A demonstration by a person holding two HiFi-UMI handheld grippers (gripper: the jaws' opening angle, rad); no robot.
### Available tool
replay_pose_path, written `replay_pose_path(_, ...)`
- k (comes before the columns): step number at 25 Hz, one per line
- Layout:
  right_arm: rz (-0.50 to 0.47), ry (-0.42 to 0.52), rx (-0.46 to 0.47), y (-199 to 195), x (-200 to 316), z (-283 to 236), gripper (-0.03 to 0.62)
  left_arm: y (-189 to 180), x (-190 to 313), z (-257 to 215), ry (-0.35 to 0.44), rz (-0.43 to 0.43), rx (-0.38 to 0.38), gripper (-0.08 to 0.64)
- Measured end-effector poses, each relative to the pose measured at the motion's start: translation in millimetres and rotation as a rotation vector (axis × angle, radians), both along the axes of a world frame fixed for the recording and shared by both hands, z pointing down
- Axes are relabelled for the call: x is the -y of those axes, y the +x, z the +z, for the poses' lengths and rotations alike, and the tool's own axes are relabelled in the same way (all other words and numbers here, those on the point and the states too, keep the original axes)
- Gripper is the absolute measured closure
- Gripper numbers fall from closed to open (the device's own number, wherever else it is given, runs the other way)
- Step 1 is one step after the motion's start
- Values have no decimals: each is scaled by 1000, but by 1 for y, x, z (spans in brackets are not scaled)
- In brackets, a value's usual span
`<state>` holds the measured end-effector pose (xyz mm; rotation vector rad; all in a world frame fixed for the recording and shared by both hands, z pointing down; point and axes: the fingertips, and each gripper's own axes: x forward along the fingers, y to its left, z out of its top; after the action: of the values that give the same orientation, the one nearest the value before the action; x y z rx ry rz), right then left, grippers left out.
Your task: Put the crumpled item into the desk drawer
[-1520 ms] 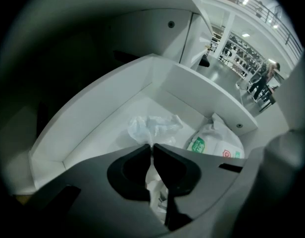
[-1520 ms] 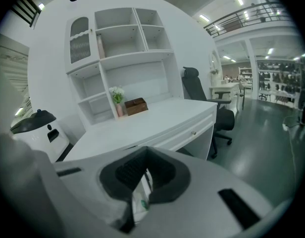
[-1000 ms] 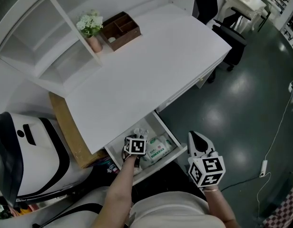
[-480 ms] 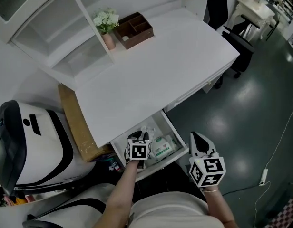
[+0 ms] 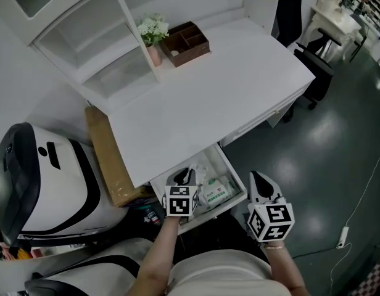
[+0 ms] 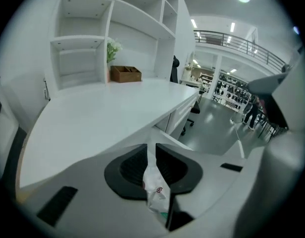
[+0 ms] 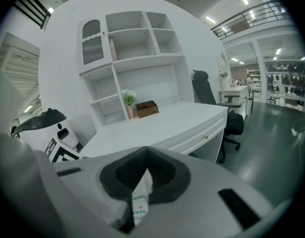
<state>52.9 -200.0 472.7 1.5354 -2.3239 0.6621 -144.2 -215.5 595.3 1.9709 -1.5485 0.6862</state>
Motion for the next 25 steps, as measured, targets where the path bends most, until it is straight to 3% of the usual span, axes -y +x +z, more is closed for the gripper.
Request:
replay_pose_path(15,-29,21,31,-15,-18,-14,591,-22,-25,-96,245,-74,-48,546)
replay_pose_path(25,-71,65,43,-31,-30,-26,591,-45,-60,-127,324,-131,-47,566)
